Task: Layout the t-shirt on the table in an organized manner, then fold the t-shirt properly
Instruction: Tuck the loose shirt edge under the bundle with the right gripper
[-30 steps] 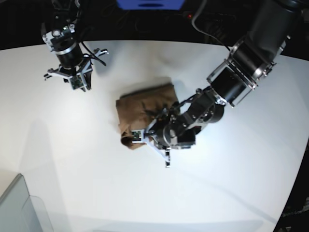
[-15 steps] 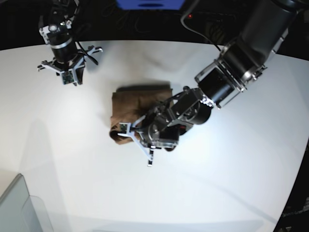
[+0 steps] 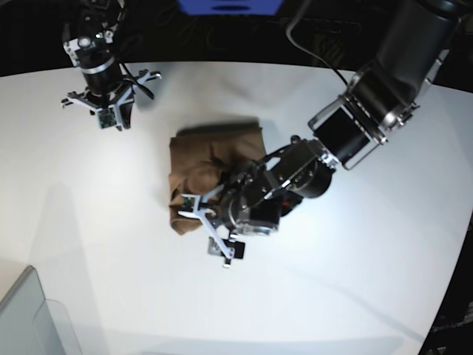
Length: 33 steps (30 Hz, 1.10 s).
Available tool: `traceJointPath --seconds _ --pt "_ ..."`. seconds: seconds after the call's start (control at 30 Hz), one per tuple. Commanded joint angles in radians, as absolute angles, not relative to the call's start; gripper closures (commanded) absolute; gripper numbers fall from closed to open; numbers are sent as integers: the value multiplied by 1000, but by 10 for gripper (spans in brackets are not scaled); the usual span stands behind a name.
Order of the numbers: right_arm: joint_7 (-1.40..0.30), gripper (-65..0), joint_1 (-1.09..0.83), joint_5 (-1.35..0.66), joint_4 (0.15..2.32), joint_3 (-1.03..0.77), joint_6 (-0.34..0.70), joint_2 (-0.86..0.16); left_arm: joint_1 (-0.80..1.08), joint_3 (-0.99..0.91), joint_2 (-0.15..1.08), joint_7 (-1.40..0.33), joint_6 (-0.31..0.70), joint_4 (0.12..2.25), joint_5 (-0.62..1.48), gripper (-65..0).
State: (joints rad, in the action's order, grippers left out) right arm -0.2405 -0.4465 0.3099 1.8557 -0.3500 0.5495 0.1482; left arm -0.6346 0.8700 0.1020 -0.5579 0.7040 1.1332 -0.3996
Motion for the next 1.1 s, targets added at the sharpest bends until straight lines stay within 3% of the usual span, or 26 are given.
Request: traceJointPath --seconds 0.0,0.17,0.37,0.8,0.93,1.07 --pt "-216 -48 -447 298 1871 -351 545 148 -682 863 94 -549 698 1162 -401 -486" --pt "-220 -48 -447 298 1871 -351 545 148 -696 835 117 -549 698 1228 -401 -486" --pt "-214 -48 -443 298 1873 -351 545 148 -696 647 117 -647 698 1322 -401 -486" --pt "-214 -48 -335 298 1879 -226 545 148 -386 -371 119 -886 698 1560 -395 -485" --pt "-220 -48 -288 298 1879 -147 545 148 -259 -573 137 -892 698 1615 -390 -485" --pt "-222 -48 -239 298 1870 -67 545 148 -140 -654 142 -892 698 1670 -390 -485"
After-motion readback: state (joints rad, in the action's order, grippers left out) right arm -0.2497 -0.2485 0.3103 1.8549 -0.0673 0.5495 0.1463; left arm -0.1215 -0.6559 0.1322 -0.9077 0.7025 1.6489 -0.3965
